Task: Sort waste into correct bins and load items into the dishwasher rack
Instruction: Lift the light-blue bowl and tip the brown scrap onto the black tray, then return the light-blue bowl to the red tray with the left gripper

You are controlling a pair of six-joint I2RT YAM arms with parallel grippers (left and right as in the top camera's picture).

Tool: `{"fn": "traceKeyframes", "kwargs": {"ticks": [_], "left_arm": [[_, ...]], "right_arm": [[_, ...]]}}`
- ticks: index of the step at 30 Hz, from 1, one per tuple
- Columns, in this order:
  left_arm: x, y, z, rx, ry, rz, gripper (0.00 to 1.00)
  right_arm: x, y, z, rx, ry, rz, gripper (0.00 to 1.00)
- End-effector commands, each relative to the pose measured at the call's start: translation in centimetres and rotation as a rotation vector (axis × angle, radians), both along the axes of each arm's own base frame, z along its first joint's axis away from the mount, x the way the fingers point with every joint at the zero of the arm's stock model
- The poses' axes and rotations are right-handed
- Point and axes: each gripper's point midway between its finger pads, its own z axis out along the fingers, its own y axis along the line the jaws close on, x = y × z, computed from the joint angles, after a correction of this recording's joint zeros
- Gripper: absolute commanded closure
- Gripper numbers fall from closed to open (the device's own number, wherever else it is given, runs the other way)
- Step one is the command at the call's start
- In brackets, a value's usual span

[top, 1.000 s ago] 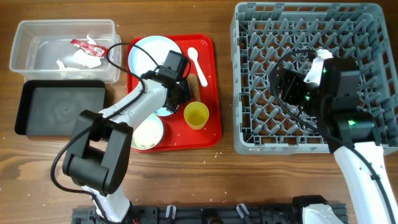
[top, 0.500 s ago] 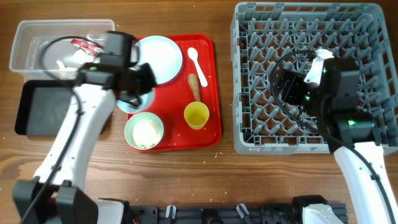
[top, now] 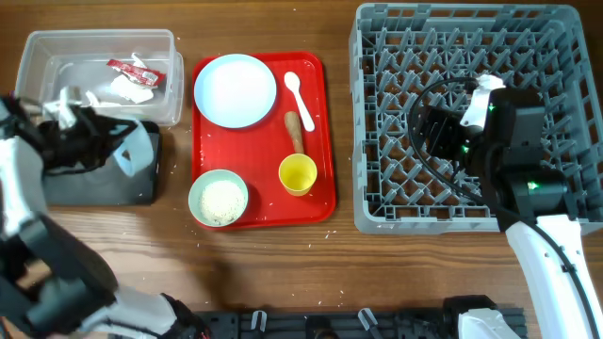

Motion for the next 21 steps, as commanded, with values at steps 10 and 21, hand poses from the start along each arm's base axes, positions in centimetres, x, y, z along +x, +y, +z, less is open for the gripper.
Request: {"fn": "traceKeyframes", "kwargs": {"ticks": [10, 21], "left_arm": [[1.0, 4.1, -0.5, -0.619, -0.192, 0.132, 0.96], [0.5, -0.8, 7.2, -0.241, -0.277, -0.028, 0.96]], "right_arm": [[0.1, -0.5, 0.4, -0.028, -0.011, -0.008, 0.04], [-0.3, -0.5, -0.2, -0.030, 0.019, -0.008, 0.04]]}}
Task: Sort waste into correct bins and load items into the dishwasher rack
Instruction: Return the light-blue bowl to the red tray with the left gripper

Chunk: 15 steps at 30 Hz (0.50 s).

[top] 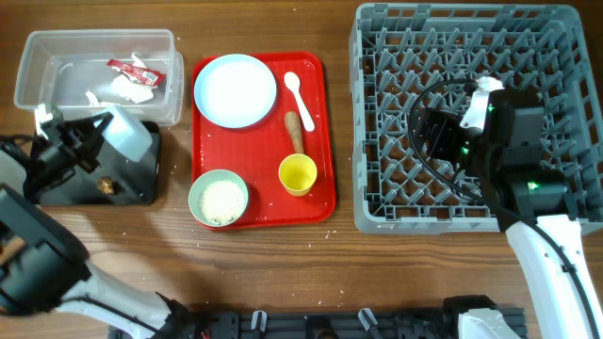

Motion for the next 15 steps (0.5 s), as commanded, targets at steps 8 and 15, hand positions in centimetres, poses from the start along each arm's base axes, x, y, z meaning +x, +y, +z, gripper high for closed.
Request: {"fn": "traceKeyframes", "kwargs": {"ticks": [8, 15], "left_arm": [[0.3, -17.6, 2.6, 1.125, 0.031, -0.271, 0.96], [0.2, -25.6, -7.0, 1.467, 0.132, -0.476, 0.96]], "right_arm": [[-0.3, -0.5, -0.1, -0.031, 0.016, -0.004, 0.03], [-0.7, -0.5, -0.5, -0.033, 0.038, -0.004, 0.02]]}}
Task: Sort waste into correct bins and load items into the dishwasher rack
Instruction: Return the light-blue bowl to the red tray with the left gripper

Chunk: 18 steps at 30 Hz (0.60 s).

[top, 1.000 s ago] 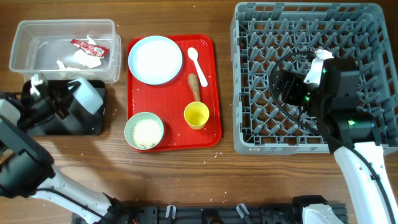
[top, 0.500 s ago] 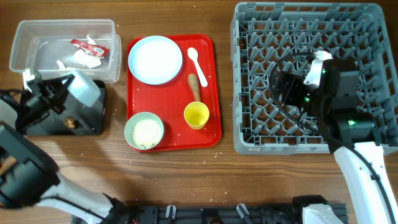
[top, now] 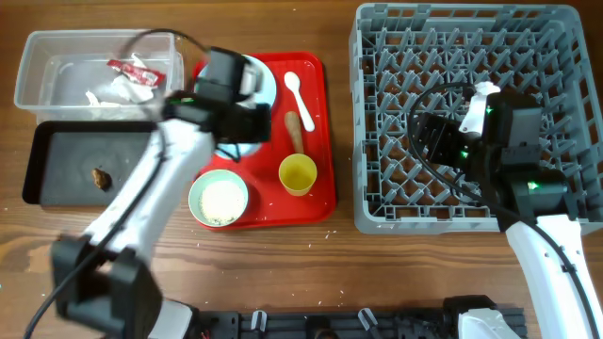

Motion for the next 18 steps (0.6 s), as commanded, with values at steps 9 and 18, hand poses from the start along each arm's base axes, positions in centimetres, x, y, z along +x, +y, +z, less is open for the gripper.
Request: {"fn": "traceKeyframes", "kwargs": {"ticks": [9, 18], "left_arm": [[0.8, 0.0, -9.0, 0.195, 0.123, 0.035, 0.87], [0.4, 0.3, -4.3, 0.191, 0.142, 0.067, 0.37]], "right_arm": [[0.1, -0.4, 0.4, -0.029, -0.011, -0.003, 0.02], [0.1, -0.4, 0.3, -0.028, -0.007, -0.003, 0.01]]}}
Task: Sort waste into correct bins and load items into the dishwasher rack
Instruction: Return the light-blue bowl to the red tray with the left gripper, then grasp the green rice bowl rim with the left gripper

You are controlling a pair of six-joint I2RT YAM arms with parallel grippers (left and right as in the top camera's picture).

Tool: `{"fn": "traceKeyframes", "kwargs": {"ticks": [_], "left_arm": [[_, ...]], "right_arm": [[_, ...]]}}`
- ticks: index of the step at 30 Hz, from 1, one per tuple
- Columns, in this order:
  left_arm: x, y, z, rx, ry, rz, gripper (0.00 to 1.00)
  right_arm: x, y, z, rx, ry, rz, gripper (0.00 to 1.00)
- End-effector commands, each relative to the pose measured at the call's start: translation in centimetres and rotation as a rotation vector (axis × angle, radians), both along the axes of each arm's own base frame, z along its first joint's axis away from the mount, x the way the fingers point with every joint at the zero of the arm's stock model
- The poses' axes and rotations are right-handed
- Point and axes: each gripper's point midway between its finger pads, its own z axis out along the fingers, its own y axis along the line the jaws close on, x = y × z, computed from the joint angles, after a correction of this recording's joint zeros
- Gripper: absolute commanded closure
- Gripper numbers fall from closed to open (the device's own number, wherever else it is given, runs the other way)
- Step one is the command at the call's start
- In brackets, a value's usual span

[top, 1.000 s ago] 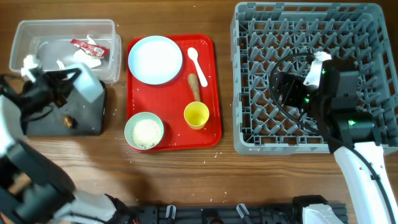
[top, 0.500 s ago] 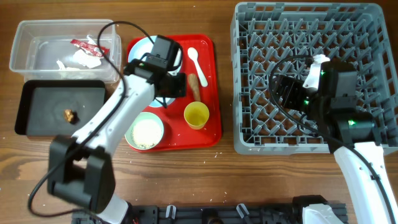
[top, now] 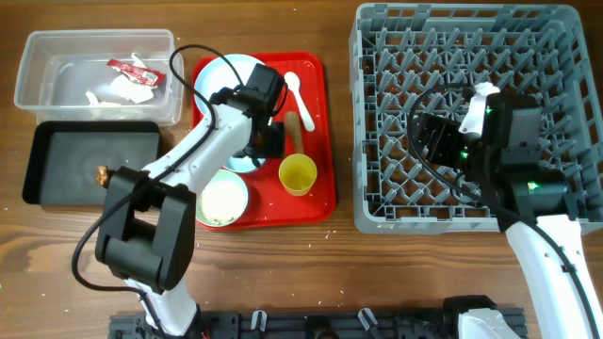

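A red tray (top: pixel 320 202) holds a white plate (top: pixel 219 80), a white spoon (top: pixel 292 87), a brown food piece (top: pixel 295 134), a yellow cup (top: pixel 298 174) and a green bowl of rice (top: pixel 219 201). My left gripper (top: pixel 271 141) hangs low over the tray, between the plate's right edge and the brown piece. The arm hides its jaws. My right gripper (top: pixel 426 132) hovers over the grey dishwasher rack (top: pixel 377 56); its fingers look dark against the rack and their state is unclear.
A clear bin (top: pixel 38 56) with wrappers and paper scraps stands at the back left. In front of it, a black bin (top: pixel 66 155) holds one small brown scrap (top: pixel 102 174). The left arm stretches across the table's front left.
My left gripper has moved right and a little forward, from over the plate to beside the brown piece. The right arm has not moved.
My left gripper was over the black bin at the far left, and still there a moment later, with a brown scrap showing in the bin. Then it was over the plate on the tray. Now it is next to the brown piece. The right arm stayed over the rack.
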Motion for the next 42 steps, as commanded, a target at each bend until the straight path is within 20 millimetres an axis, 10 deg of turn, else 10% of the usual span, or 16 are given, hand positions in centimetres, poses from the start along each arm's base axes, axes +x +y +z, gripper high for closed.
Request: {"fn": "traceKeyframes", "kwargs": {"ticks": [1, 9, 17, 26, 30, 34, 42], "left_arm": [[1.0, -0.1, 5.9, -0.021, -0.066, 0.036, 0.37], [-4.2, 3.7, 10.6, 0.005, 0.031, 0.183, 0.35], [-9.0, 5.4, 5.8, 0.071, 0.215, 0.263, 0.37], [-8.6, 5.1, -0.6, 0.033, 0.143, 0.248, 0.48], [-9.1, 5.1, -2.6, 0.026, 0.128, 0.241, 0.71], [-9.3, 5.2, -2.8, 0.027, 0.133, 0.242, 0.96], [-9.0, 4.6, -0.5, 0.010, 0.158, 0.239, 0.96]], "right_arm": [[0.2, -0.4, 0.4, -0.028, -0.013, -0.002, 0.00], [0.0, -0.4, 0.2, -0.029, -0.003, -0.002, 0.00], [-0.1, -0.4, 0.2, -0.029, 0.002, -0.002, 0.00], [0.2, -0.4, 0.0, -0.029, 0.003, -0.002, 0.00], [0.3, -0.4, -0.7, -0.031, 0.029, -0.001, 0.00], [0.5, -0.4, -1.4, -0.032, 0.051, -0.001, 0.01], [0.7, -0.4, -1.6, -0.032, 0.053, -0.001, 0.00]]}}
